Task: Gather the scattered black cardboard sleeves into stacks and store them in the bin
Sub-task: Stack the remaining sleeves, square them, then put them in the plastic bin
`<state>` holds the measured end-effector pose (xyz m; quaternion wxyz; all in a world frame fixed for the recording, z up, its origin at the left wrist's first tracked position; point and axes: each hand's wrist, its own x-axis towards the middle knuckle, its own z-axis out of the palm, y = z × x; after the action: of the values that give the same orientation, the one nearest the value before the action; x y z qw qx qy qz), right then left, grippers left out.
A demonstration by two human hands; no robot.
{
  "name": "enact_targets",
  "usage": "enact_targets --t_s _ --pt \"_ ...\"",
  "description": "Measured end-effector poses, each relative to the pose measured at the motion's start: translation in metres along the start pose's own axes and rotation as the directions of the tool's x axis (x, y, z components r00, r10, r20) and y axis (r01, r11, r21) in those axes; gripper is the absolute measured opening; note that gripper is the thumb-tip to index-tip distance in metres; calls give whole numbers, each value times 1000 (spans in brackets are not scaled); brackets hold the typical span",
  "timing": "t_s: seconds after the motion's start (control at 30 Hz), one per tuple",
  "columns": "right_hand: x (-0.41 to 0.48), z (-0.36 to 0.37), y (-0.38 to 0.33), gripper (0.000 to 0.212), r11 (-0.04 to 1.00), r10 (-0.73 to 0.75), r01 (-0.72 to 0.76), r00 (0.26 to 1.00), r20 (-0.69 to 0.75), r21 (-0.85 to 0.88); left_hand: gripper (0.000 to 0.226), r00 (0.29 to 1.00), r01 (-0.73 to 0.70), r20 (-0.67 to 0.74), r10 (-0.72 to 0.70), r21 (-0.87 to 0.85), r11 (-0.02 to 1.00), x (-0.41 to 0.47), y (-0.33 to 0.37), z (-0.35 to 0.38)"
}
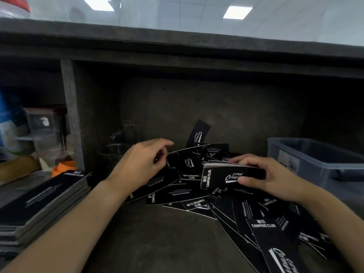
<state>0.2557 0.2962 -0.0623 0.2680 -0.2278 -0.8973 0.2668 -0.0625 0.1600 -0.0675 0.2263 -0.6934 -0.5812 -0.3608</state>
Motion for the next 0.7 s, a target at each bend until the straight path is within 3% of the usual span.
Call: enact_targets --t_s 0.1,0.23,0.33,0.5,0.57,0.6,0.67,0.7 --pt "1 3 0 16 999 -49 47 997 -51 -27 48 1000 26 -1 -26 -21 999 -2 2 0" --pt "2 6 -2 20 991 -134 135 982 -131 2 43 982 173 -31 -185 -232 957 -3 9 -4" --pt "3 13 -7 14 983 -169 175 978 -121 46 39 980 168 -47 -192 -315 934 -1 22 -7" --pt "3 23 -18 17 995 -75 77 996 -38 58 18 938 328 116 -326 -599 731 4 36 9" --pt "2 17 -20 21 998 -49 53 994 -99 41 24 905 416 120 -407 -441 795 1 23 17" --pt "1 12 -19 26 996 -30 43 989 -146 81 46 900 431 192 -391 -259 865 -3 15 19" --pt "-1 2 -14 39 982 39 -4 982 -184 187 84 837 311 452 -309 71 948 -9 8 21" --pt "-2 0 -12 43 981 68 -39 986 -153 189 87 800 235 526 -289 168 957 -11 8 21"
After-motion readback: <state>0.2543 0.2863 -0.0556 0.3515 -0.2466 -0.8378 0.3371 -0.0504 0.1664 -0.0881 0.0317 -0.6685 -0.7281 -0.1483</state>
